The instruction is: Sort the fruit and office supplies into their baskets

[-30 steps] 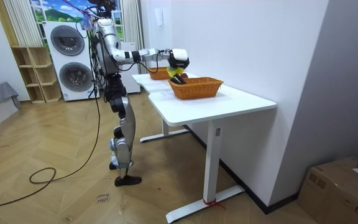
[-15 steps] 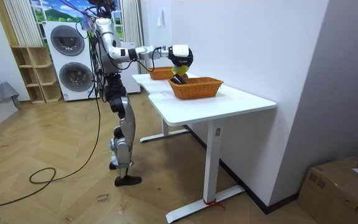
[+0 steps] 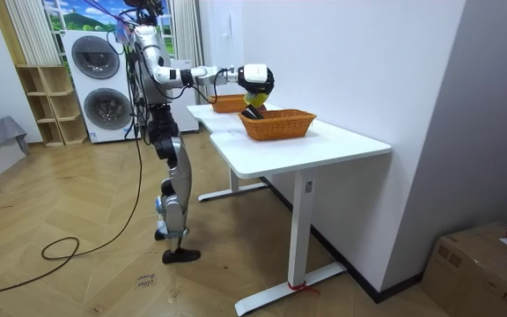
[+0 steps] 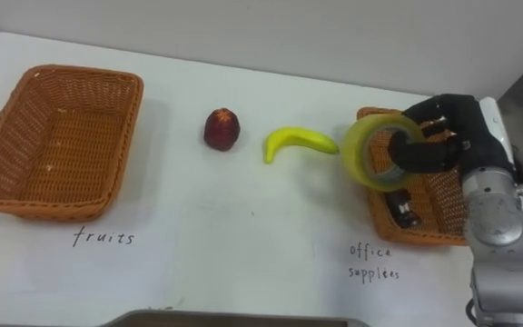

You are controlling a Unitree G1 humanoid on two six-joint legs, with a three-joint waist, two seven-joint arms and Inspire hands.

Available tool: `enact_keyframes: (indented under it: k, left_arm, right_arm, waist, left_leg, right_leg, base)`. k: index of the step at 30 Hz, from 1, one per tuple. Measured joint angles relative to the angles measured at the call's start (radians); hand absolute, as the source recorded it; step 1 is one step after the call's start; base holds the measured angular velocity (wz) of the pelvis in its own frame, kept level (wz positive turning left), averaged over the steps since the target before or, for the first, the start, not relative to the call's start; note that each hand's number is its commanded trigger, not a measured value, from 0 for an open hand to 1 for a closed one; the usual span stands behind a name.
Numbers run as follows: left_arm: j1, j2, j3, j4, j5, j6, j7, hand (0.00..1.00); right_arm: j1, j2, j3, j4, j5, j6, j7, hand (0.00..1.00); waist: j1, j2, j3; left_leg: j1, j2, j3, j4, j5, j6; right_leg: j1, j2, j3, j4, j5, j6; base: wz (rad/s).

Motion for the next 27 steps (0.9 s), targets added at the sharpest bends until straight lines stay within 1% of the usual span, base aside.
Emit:
enact_keyframes:
  k: [5, 9, 12, 17, 21, 27]
  left_arm:
    - [0.0, 0.0, 0.0, 0.0, 0.0, 0.0, 0.001, 0.0]
    - [-0.001, 0.001, 0.0, -0.002, 0.0, 0.0, 0.004, 0.0]
    - [0.003, 0.0, 0.0, -0.003, 0.0, 0.006, 0.004, 0.0]
    - [0.018, 0.001, 0.0, -0.003, 0.001, 0.014, 0.004, 0.0]
    - [0.021, 0.001, 0.0, -0.019, 0.001, 0.019, 0.004, 0.0]
    - [0.018, 0.001, -0.001, -0.021, 0.001, 0.02, 0.005, 0.0]
  right_arm:
    - [0.0, -0.002, 0.0, 0.004, 0.004, 0.0, -0.007, 1.0]
    - [0.0, -0.008, 0.0, 0.022, 0.006, 0.0, -0.024, 1.0]
    - [0.001, -0.021, 0.0, 0.028, 0.004, 0.001, -0.025, 1.0]
    - [0.003, -0.024, -0.006, 0.028, 0.003, 0.001, -0.025, 1.0]
    - [0.011, -0.024, -0.03, 0.04, -0.006, 0.001, -0.029, 1.0]
    - [0.011, -0.024, -0.034, 0.067, -0.03, 0.002, -0.033, 1.0]
  waist:
    - [-0.014, 0.008, -0.0018]
    - [-0.016, 0.017, -0.0078]
    - [-0.022, 0.018, -0.008]
    - [-0.042, 0.016, -0.0084]
    - [-0.042, 0.015, -0.0086]
    - [-0.047, 0.014, -0.0084]
  left_leg:
    - [0.0, 0.002, 0.001, 0.0, 0.0, 0.0]
    - [-0.004, 0.002, 0.008, -0.002, 0.0, 0.0]
    - [-0.005, 0.001, 0.008, -0.002, 0.0, 0.0]
    - [-0.004, 0.002, 0.009, -0.002, 0.0, 0.0]
    - [-0.004, 0.002, 0.01, -0.003, 0.0, 0.0]
    - [-0.004, 0.002, 0.014, -0.004, 0.0, 0.0]
  right_leg:
    - [-0.001, -0.001, 0.0, 0.0, 0.0, 0.0]
    - [-0.009, -0.001, 0.002, 0.002, 0.0, 0.0]
    - [-0.009, -0.001, 0.001, 0.002, 0.0, 0.0]
    - [-0.01, -0.001, 0.004, 0.002, 0.0, 0.0]
    - [-0.013, -0.001, 0.008, 0.002, 0.0, 0.0]
    - [-0.014, 0.001, 0.014, 0.002, 0.0, 0.0]
  base:
    - [0.0]
    - [-0.05]
    - [0.0]
    - [-0.01]
    - [0.0]
    - [-0.03]
